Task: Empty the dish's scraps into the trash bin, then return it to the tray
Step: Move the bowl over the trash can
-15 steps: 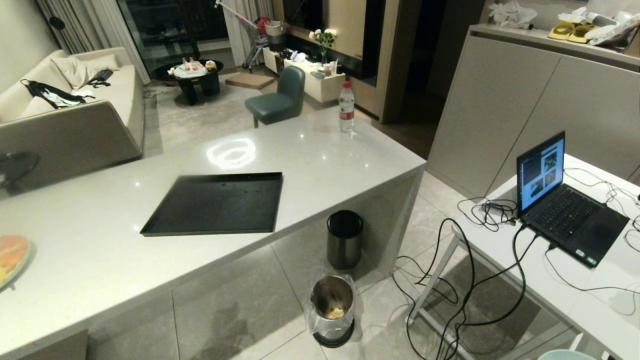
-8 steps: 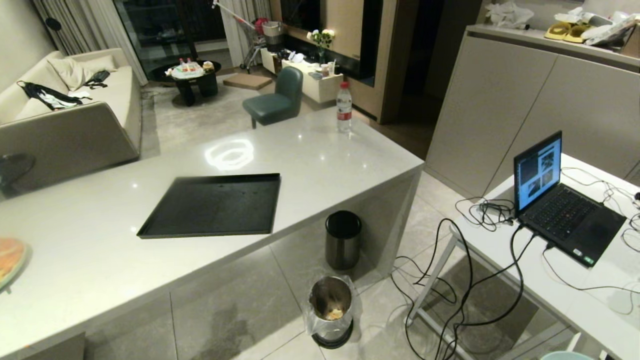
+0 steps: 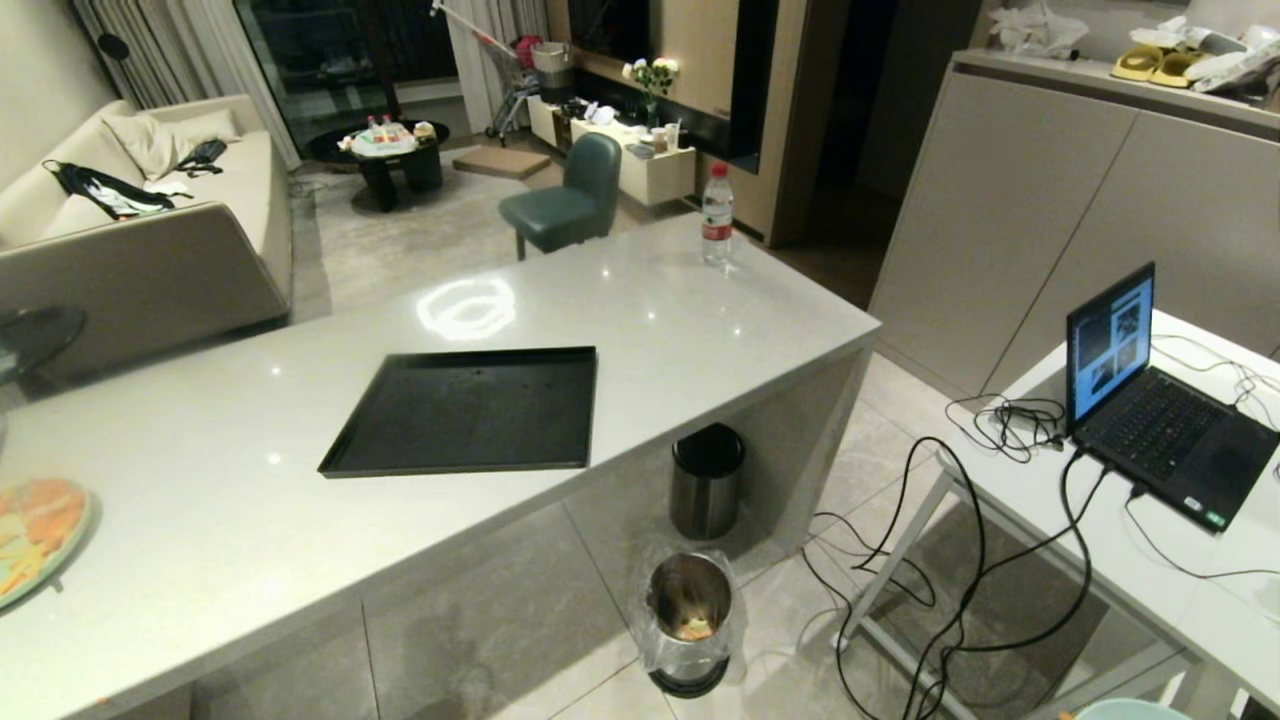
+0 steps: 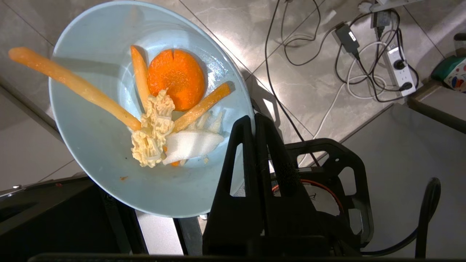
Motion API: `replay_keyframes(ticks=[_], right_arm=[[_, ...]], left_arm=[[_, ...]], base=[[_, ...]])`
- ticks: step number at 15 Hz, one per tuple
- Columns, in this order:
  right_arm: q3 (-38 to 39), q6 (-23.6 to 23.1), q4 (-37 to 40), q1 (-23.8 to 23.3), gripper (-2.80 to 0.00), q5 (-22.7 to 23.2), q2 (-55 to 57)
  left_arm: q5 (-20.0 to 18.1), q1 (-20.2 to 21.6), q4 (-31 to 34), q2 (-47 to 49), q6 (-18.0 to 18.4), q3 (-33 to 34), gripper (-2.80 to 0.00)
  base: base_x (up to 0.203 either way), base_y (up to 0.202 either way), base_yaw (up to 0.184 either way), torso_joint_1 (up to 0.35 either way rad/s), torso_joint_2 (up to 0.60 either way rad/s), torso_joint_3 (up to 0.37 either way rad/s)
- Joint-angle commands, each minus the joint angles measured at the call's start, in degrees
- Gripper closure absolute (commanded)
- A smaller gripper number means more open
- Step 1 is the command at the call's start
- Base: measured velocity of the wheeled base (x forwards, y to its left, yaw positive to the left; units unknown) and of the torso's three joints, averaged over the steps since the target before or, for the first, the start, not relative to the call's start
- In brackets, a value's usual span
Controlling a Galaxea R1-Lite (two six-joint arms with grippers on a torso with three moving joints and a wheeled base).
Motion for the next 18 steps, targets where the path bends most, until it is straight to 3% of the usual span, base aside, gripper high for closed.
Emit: replay_keyframes(ticks=[1, 18], right_arm=[[0.13, 0.22, 0.24, 0.01, 0.00, -0.01, 0.08], [-0.13, 0.13, 0.59, -0.87, 0.00, 0.34, 0.17]], left_arm=[[0.03, 0.02, -0.05, 0.06, -0.05, 0.00, 0.00], [0.03, 0.05, -0.05, 0.06, -0.05, 0.00, 0.00]], base=[[0.000, 0.000, 0.000, 0.000, 0.00, 0.000], [0.000, 0.000, 0.000, 0.000, 0.00, 0.000]])
